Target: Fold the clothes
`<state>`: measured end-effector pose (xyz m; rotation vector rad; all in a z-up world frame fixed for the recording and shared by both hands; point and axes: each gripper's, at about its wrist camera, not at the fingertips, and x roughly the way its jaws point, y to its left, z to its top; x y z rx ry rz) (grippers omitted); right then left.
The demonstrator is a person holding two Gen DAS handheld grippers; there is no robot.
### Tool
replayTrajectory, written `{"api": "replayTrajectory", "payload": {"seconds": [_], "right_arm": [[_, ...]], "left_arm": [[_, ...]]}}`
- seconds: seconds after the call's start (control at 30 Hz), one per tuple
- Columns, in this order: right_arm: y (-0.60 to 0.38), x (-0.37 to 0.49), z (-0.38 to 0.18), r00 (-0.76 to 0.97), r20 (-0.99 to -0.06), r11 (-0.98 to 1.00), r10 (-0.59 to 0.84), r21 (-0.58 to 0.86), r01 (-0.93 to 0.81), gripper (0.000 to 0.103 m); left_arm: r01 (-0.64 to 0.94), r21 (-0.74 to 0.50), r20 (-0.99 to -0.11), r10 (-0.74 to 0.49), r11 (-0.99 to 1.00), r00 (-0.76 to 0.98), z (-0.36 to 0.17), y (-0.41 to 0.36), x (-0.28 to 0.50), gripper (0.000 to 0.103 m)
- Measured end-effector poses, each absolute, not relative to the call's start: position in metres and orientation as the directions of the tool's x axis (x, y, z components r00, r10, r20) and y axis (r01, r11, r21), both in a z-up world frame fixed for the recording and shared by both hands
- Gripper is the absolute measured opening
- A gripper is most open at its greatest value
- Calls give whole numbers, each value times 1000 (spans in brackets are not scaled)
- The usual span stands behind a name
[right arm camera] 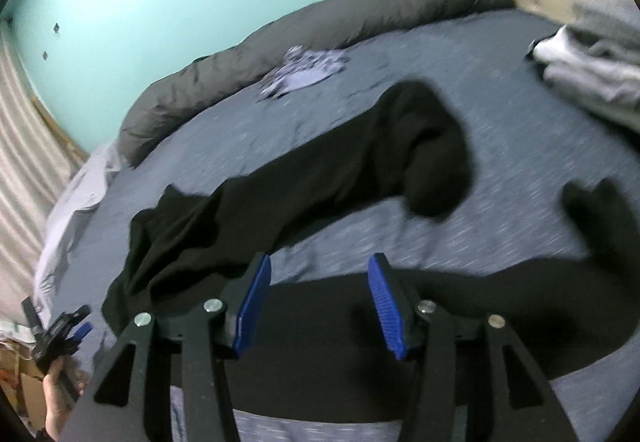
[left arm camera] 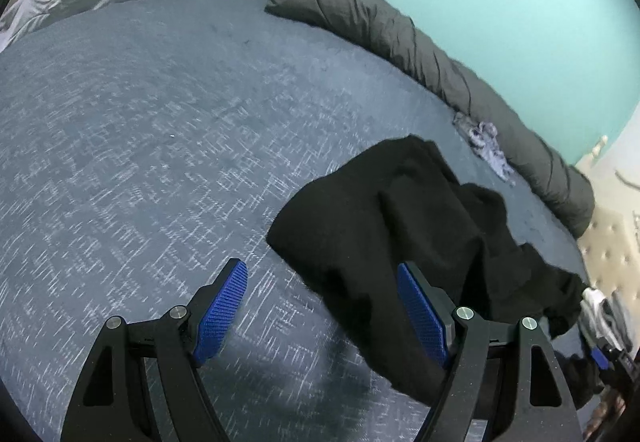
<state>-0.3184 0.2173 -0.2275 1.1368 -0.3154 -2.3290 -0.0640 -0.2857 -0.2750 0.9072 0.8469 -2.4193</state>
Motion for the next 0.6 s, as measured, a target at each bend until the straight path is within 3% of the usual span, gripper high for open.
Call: {"api": "replayTrajectory", "payload": {"seconds": [0.27,0.47,0.6], "right_arm": [[184,-296,-263,-476,-609,-773,-635,506,384,52],[174,-288,-272,-445,-612,-755,-653,488,437,52],[173,-286,-273,-436,-606,-743,-666,483,463,52]], "left_arm": [[563,-417,-740,-93,-714,-666,-301,-291,-89,79],[553,-443,-755,-40,-706,-655,-314,-287,-99,53],[548,-435,-757,-40,-714,-652,-314,-281,-102,26]]}}
